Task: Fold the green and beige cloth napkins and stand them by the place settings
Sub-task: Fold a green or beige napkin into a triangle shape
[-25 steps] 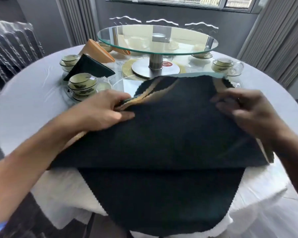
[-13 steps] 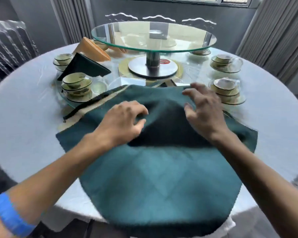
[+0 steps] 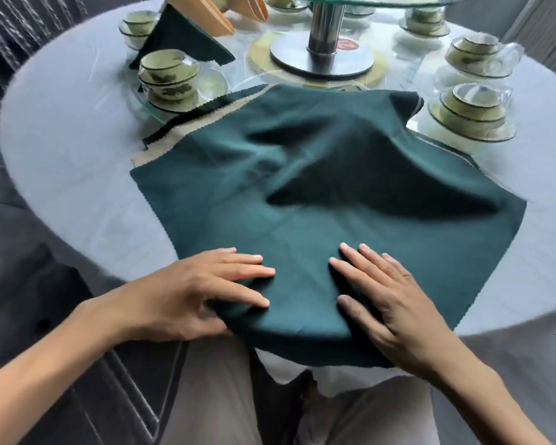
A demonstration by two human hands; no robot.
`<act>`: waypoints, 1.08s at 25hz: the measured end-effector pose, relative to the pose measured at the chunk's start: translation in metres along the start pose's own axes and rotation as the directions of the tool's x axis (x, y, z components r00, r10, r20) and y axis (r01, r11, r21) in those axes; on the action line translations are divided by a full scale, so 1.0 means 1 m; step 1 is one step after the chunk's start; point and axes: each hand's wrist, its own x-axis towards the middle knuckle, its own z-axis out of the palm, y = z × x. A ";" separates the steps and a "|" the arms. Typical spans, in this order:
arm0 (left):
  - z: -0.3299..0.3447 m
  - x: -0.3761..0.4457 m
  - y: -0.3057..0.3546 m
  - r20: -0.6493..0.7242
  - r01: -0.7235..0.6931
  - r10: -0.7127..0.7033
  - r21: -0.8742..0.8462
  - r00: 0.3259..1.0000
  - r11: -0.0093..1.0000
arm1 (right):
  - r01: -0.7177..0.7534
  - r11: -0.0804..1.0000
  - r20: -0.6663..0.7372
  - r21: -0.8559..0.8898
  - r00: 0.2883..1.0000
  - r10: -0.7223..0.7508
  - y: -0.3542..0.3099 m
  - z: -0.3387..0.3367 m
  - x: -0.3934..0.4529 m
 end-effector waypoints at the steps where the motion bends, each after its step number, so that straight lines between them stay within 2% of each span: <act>1: -0.001 0.000 0.001 -0.003 0.017 -0.017 -0.028 1.000 0.999 | -0.011 1.000 0.015 0.008 1.000 0.011 0.000 -0.001 -0.001; 5: -0.005 0.002 0.004 -0.028 0.057 -0.062 -0.153 0.998 0.987 | -0.018 0.999 0.051 0.033 0.999 0.016 0.000 -0.003 -0.001; 8: -0.010 0.006 0.004 0.024 0.127 -0.125 -0.285 0.992 0.950 | -0.023 0.990 0.085 0.140 0.996 0.011 0.004 -0.011 -0.001; 13: -0.030 0.016 0.013 0.081 0.243 -0.238 -0.540 0.968 0.806 | -0.055 0.947 0.169 0.315 0.986 0.001 0.007 -0.037 -0.006; 17: -0.036 0.032 0.015 0.018 0.225 -0.268 -0.598 0.963 0.769 | -0.026 0.947 0.242 0.320 0.969 -0.056 0.011 -0.054 -0.008; 21: -0.038 0.033 0.013 0.150 0.309 -0.285 -0.675 0.947 0.670 | 0.029 0.954 0.290 0.297 0.950 -0.120 0.020 -0.056 -0.018; 23: -0.037 0.032 0.016 0.160 0.316 -0.279 -0.628 0.947 0.712 | 0.054 0.957 0.295 0.284 0.945 -0.141 0.025 -0.055 -0.024; 27: -0.019 0.035 0.030 -0.019 0.336 -0.384 -0.448 0.923 0.829 | 0.132 0.978 0.272 0.164 0.947 -0.173 0.027 -0.046 -0.030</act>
